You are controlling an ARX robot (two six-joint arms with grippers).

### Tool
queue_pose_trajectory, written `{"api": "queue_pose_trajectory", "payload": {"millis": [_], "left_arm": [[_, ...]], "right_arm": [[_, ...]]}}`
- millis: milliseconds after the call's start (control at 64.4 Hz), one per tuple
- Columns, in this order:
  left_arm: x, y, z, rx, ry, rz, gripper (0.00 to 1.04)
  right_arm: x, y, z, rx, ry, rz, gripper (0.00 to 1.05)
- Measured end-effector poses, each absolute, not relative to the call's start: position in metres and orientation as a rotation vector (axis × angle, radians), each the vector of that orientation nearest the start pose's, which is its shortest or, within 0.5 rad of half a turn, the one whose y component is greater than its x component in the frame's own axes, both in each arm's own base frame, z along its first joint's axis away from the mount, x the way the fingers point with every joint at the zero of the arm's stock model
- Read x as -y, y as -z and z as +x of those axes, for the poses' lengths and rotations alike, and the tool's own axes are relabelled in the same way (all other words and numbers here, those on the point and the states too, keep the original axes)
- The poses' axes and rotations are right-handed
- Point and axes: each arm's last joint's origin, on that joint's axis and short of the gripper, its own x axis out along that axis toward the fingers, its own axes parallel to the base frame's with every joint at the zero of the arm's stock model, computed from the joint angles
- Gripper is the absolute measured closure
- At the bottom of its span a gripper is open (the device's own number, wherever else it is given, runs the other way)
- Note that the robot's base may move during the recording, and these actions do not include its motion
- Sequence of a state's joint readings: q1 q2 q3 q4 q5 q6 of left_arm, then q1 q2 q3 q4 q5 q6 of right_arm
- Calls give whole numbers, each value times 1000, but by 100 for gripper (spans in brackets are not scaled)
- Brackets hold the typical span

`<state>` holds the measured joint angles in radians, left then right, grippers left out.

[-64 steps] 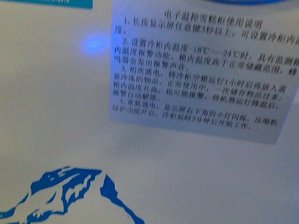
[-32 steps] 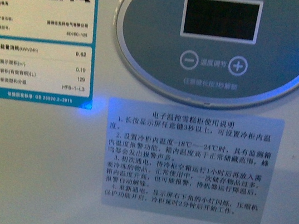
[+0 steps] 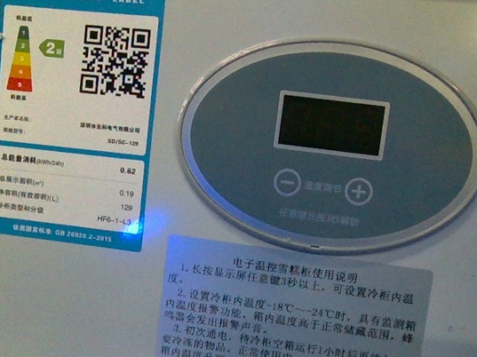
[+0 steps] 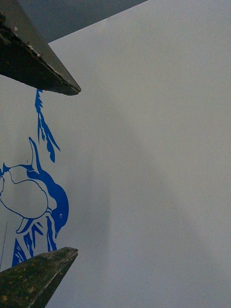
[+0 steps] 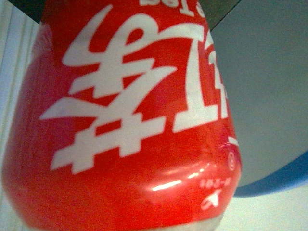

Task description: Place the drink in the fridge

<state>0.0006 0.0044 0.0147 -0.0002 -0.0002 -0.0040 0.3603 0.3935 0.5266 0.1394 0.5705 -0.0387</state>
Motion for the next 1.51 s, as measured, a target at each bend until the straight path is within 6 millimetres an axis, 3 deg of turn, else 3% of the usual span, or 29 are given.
{"api": "queue_pose_trajectory", "payload": {"millis": [279, 512, 1506], "left_arm": [[0, -168, 97, 10, -1, -4, 8], [0, -168, 97, 10, -1, -4, 8], [0, -168, 97, 10, 0, -4, 8]], "right_arm": [[-31, -290, 101, 220, 391, 57, 68], [-39, -268, 101, 179, 414, 41, 68], [-45, -263, 100, 166, 364, 32, 68]]}}
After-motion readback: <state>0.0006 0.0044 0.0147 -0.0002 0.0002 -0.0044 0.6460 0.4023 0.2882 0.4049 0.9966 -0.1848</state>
